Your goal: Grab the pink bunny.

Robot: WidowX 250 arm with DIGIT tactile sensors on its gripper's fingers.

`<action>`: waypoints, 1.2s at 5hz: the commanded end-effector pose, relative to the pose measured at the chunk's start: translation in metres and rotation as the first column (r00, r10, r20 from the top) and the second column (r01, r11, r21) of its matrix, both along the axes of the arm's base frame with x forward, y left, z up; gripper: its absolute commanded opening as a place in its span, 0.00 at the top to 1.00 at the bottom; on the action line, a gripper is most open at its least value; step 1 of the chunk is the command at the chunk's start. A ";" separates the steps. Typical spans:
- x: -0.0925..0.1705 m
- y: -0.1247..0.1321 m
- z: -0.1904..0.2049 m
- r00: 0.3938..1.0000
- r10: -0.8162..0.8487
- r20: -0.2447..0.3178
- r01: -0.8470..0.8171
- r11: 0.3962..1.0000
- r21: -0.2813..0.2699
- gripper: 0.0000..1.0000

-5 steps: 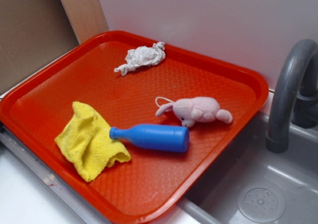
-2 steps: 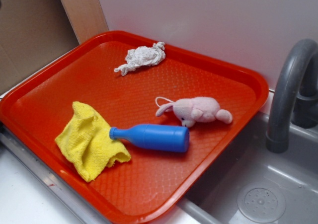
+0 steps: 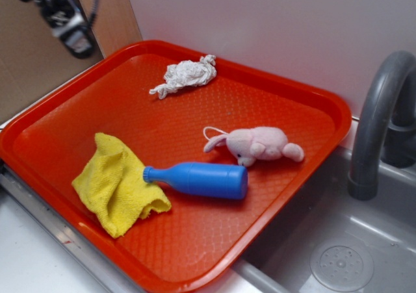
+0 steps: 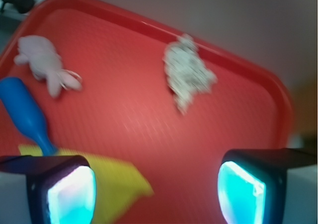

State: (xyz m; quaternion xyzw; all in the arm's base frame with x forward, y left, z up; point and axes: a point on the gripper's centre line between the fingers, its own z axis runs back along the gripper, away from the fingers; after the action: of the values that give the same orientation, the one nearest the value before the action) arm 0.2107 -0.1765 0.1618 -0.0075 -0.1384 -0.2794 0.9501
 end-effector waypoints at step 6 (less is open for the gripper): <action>0.026 -0.169 -0.117 0.901 -0.400 -0.168 0.418 0.904 0.094 0.00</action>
State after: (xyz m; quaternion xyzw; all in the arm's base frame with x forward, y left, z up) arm 0.2543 -0.3390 0.0335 0.0083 -0.0323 -0.4728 0.8805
